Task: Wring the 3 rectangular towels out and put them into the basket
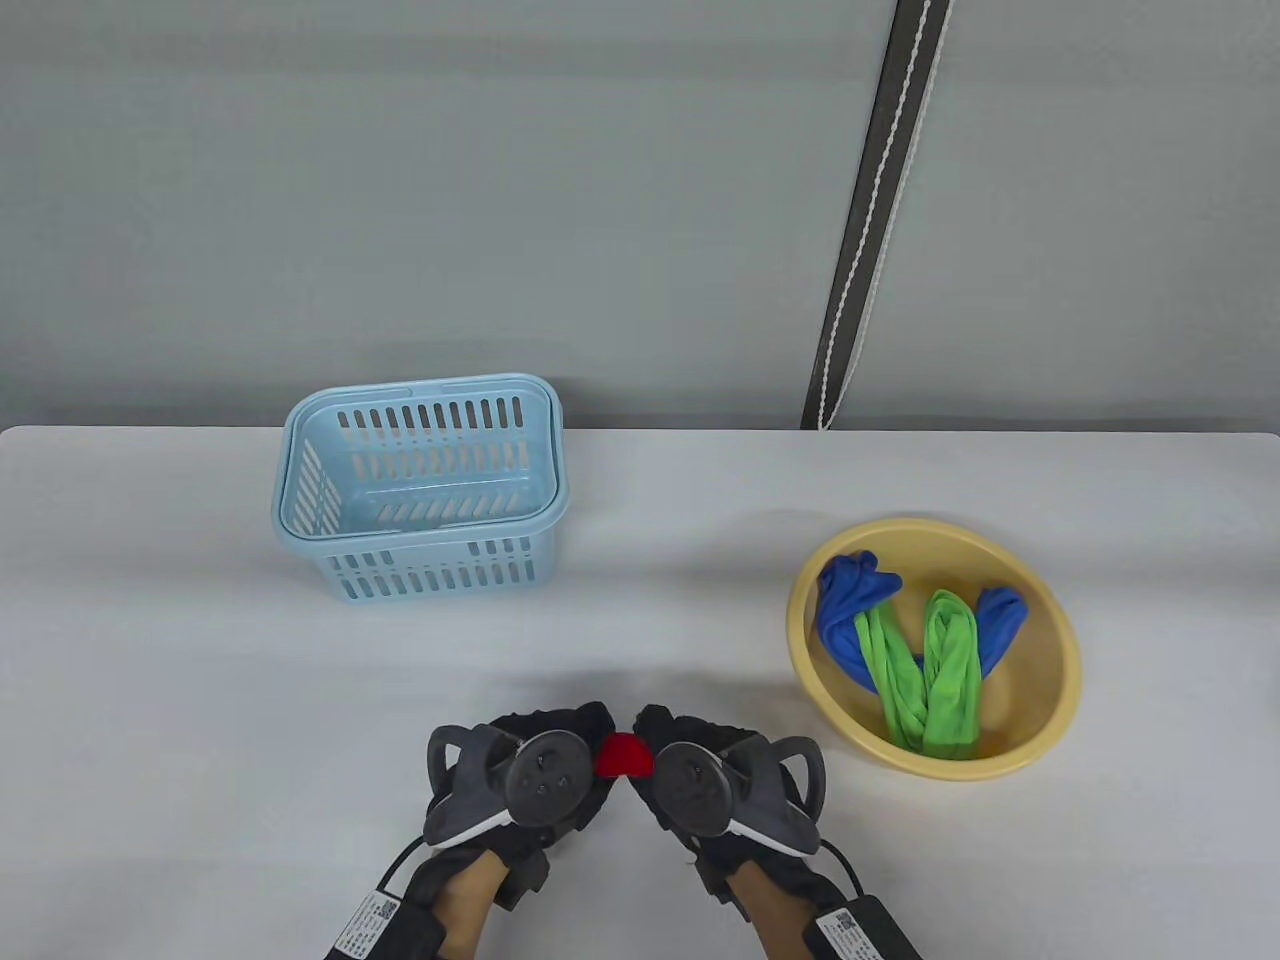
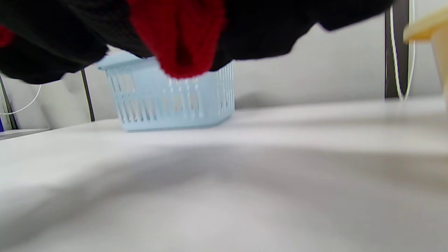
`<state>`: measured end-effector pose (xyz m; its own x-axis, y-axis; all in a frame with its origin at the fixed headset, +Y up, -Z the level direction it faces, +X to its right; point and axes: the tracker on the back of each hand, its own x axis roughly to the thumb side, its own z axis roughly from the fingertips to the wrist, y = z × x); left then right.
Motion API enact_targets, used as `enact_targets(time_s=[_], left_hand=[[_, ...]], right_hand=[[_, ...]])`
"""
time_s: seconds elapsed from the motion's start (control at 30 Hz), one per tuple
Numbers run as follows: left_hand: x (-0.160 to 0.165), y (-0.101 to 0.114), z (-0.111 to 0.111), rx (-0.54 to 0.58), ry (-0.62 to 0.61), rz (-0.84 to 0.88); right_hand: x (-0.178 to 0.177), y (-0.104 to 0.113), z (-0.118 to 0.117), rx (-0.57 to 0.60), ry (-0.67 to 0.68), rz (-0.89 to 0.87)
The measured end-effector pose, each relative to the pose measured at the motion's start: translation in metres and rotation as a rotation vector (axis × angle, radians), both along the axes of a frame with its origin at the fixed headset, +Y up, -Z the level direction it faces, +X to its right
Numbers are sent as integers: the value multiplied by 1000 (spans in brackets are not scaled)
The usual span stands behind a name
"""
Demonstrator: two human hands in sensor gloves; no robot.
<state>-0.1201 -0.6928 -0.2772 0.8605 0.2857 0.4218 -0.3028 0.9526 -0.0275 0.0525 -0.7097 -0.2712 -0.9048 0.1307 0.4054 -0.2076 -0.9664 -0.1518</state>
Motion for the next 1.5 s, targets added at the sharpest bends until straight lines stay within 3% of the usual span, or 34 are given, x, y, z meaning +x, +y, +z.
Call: enact_targets(time_s=[0.1, 0.2, 0.47, 0.63, 0.77, 1.13, 1.5], left_hand=[[-2, 2, -3, -122, 13, 91], [-3, 0, -8, -333, 27, 183], [-5, -15, -20, -753, -48, 411], [-5, -33, -22, -908, -110, 601], [2, -46, -22, -1059, -235, 839], [24, -60, -14, -1281, -453, 1150], [36, -63, -4, -1361, -534, 1292]], right_hand=[[0, 3, 2, 127, 10, 23], [1, 5, 3, 194, 21, 55], [3, 10, 3, 253, 48, 75], [3, 10, 1, 273, 47, 65], [5, 17, 2, 311, 40, 41], [12, 27, 8, 415, 66, 7], [13, 31, 10, 475, 96, 26]])
